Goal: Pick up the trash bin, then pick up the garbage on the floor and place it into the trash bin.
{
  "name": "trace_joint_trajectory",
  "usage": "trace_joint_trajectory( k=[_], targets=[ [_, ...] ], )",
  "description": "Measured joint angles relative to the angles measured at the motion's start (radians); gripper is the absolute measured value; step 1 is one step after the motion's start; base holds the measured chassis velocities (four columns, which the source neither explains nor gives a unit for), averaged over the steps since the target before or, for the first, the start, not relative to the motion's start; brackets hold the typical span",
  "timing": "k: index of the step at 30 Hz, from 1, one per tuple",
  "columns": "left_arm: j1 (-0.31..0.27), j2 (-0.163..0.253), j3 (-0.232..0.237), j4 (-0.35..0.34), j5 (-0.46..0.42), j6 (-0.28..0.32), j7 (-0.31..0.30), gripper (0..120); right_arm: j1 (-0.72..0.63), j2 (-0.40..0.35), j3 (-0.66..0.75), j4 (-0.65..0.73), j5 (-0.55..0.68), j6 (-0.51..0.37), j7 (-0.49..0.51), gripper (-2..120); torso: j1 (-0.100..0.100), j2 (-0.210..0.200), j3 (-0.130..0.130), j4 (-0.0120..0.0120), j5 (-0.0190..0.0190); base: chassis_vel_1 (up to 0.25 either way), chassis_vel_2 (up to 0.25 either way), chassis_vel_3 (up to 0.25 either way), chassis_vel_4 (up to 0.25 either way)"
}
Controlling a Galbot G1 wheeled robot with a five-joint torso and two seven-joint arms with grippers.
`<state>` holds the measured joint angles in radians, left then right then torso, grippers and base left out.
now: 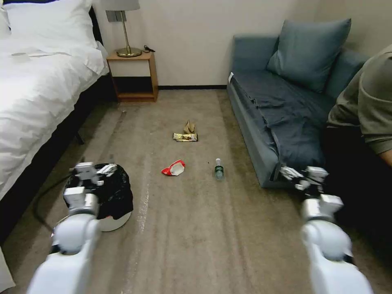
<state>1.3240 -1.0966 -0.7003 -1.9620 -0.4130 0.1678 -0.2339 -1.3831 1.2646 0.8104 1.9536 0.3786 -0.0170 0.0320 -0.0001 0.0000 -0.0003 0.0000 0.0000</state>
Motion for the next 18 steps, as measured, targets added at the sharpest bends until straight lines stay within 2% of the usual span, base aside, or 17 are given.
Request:
trace_joint_trajectory(
  k=[1, 3, 4, 8, 17, 18],
  targets=[
    [0.024, 0.030, -0.012, -0.028, -0.030, 0.012, -0.018, 100, -0.040, -0.024, 0.027, 0.037, 0.040, -0.002, 0.004, 100, 0.000, 0.000, 0.000, 0.0001, 0.0006, 0.000, 0.000, 0.000, 0.000],
    [0.036, 0.046, -0.019, -0.044, -0.054, 0.020, -0.013, 100, -0.077, -0.047, 0.053, 0.072, 0.077, -0.003, 0.007, 100, 0.000, 0.000, 0.000, 0.0002, 0.0004, 0.000, 0.000, 0.000, 0.000],
    [0.041, 0.052, -0.021, -0.052, -0.069, 0.023, 0.006, 100, -0.098, -0.065, 0.064, 0.094, 0.100, 0.002, 0.000, 100, 0.000, 0.000, 0.000, -0.0006, -0.0010, 0.000, 0.000, 0.000, 0.000],
    [0.045, 0.054, -0.024, -0.056, -0.080, 0.027, 0.044, 100, -0.109, -0.077, 0.066, 0.110, 0.116, 0.025, -0.034, 100, 0.000, 0.000, 0.000, 0.0002, 0.0002, 0.000, 0.000, 0.000, 0.000],
    [0.048, 0.049, -0.026, -0.048, -0.077, 0.035, 0.072, 100, -0.112, -0.069, 0.061, 0.097, 0.103, 0.037, -0.053, 100, 0.000, 0.000, 0.000, 0.0000, 0.0001, 0.000, 0.000, 0.000, 0.000],
    [0.054, 0.049, -0.037, -0.048, -0.075, 0.060, 0.084, 100, -0.112, -0.069, 0.061, 0.093, 0.100, 0.042, -0.055, 100, 0.000, 0.000, 0.000, -0.0001, 0.0000, 0.000, 0.000, 0.000, 0.000]
  ],
)
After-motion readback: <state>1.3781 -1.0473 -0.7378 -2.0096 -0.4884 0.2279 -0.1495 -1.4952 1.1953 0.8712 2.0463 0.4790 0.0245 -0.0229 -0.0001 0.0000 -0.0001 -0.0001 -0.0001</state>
